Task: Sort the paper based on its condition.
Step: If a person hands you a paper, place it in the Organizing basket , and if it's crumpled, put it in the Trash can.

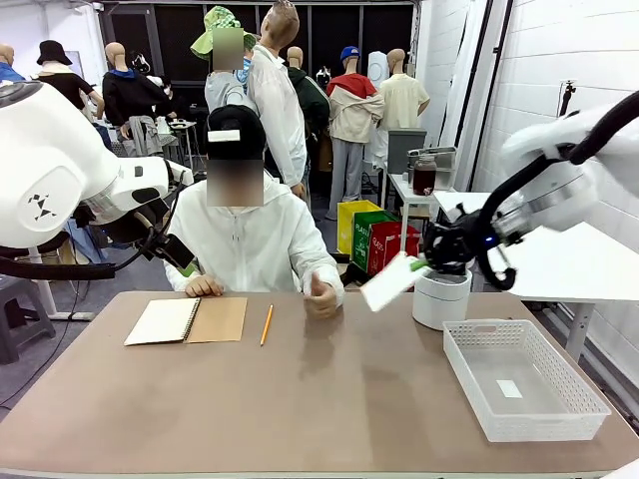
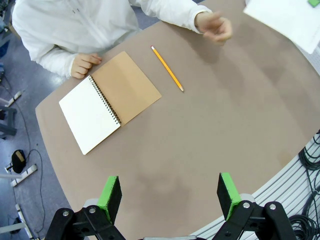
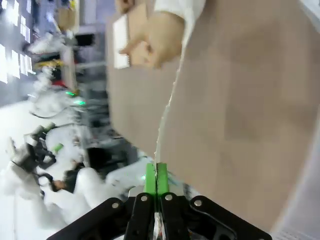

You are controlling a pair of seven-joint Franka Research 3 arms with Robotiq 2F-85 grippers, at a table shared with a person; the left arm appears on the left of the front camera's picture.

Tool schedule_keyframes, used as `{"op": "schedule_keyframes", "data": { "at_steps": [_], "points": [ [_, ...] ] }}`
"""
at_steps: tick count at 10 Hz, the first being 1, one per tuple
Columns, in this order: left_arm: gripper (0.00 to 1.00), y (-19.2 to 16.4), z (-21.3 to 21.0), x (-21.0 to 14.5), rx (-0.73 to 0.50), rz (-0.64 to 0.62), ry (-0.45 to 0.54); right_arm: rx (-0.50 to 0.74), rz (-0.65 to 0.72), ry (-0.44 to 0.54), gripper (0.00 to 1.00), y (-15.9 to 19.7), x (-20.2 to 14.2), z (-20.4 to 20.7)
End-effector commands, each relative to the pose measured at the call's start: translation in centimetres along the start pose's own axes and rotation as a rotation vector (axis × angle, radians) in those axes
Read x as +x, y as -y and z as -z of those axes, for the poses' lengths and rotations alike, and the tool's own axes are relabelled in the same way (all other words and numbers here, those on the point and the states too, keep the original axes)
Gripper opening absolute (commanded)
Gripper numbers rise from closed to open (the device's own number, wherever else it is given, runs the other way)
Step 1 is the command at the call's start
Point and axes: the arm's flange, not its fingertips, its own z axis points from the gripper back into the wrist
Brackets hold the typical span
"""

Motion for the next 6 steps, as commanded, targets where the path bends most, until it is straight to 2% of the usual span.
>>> {"op": "schedule_keyframes", "data": {
  "at_steps": [1,4,6],
  "points": [
    [1.00,-0.1,0.0,-0.1,-0.001,0.000,0.000,-0.099,-0.129,0.061,0.00,1.4,-2.3,-2.2],
    [1.00,-0.1,0.0,-0.1,-0.001,0.000,0.000,-0.205,-0.177,0.057,0.00,4.2,-5.8,-4.7],
    [1.00,-0.1,0.0,-0.1,-0.001,0.000,0.000,-0.235,-0.152,0.030,0.00,6.5,-7.6,-5.4]
  ]
}}
